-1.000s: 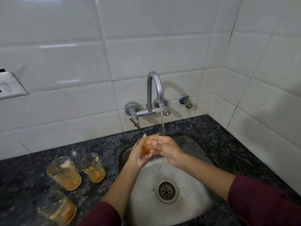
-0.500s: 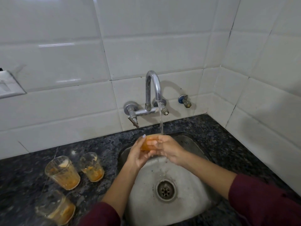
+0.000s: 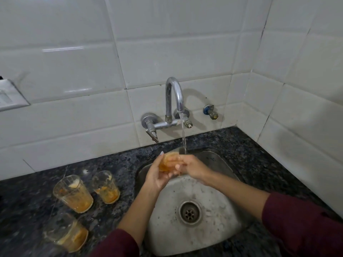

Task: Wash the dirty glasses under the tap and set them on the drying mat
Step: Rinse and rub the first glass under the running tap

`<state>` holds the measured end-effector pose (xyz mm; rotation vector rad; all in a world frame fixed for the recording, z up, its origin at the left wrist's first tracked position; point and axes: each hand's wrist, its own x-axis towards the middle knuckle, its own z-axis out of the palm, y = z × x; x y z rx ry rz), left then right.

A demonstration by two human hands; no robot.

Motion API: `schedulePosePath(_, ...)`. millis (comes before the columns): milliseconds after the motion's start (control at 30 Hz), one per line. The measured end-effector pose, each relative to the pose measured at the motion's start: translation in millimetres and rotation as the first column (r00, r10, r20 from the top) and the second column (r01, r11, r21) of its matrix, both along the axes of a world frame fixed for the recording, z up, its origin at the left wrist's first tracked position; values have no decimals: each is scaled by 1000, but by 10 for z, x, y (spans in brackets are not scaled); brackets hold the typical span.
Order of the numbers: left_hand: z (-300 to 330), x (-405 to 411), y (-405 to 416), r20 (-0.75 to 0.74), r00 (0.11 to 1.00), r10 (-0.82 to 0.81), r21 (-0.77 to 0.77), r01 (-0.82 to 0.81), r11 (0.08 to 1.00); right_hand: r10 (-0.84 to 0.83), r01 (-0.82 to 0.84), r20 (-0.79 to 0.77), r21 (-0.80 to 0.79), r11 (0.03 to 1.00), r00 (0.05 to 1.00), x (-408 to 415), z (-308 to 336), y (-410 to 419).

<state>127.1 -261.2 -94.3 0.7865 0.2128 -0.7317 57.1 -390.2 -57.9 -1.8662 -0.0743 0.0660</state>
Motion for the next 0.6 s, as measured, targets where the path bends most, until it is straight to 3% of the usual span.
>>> schedulePosePath(33, 11, 5, 1, 28, 1000, 0, -3, 0, 1000, -27, 56, -100, 295, 954, 995, -4, 41, 55)
schedulePosePath(67, 17, 26, -1, 51, 999, 4, -3, -4, 1000, -35, 98, -147, 445, 890, 989, 3, 10, 79)
schedulePosePath(100, 46, 39, 13, 64, 998, 23, 22, -25, 999, -28, 100, -155, 476, 874, 987, -32, -29, 97)
schedulePosePath(133, 47, 63, 26, 78, 996, 46, 64, -51, 997, -26, 74, -126, 401, 913, 992, -87, -94, 92)
schedulePosePath(200, 74, 59, 64, 109, 992, 58, 168, -76, 983, -4, 4, -38, 2, 1000, 999, -194, -227, 21)
schedulePosePath(233, 75, 41, 74, 140, 987, 80, 217, -109, 970, 0, 1, 5, -194, 981, 1000, -217, -310, -38)
schedulePosePath(267, 70, 13, 87, 176, 979, 99, 277, -146, 950, -22, 25, 14, -278, 960, 1000, -222, -407, -100)
schedulePosePath(300, 63, -5, 100, 220, 969, 108, 344, -181, 921, -78, 71, -21, -232, 970, 997, -234, -479, -123)
schedulePosePath(367, 58, -34, 121, 325, 941, 94, 436, -237, 868, -185, 197, -174, 56, 979, 967, -276, -560, -79)
schedulePosePath(433, 67, -20, 137, 438, 898, 46, 514, -292, 806, -184, 307, -361, 323, 895, 914, -304, -632, -17)
schedulePosePath(600, 163, -57, 126, 650, 733, -200, 618, -357, 700, -192, 444, -487, 478, 758, 852, -351, -725, 146)
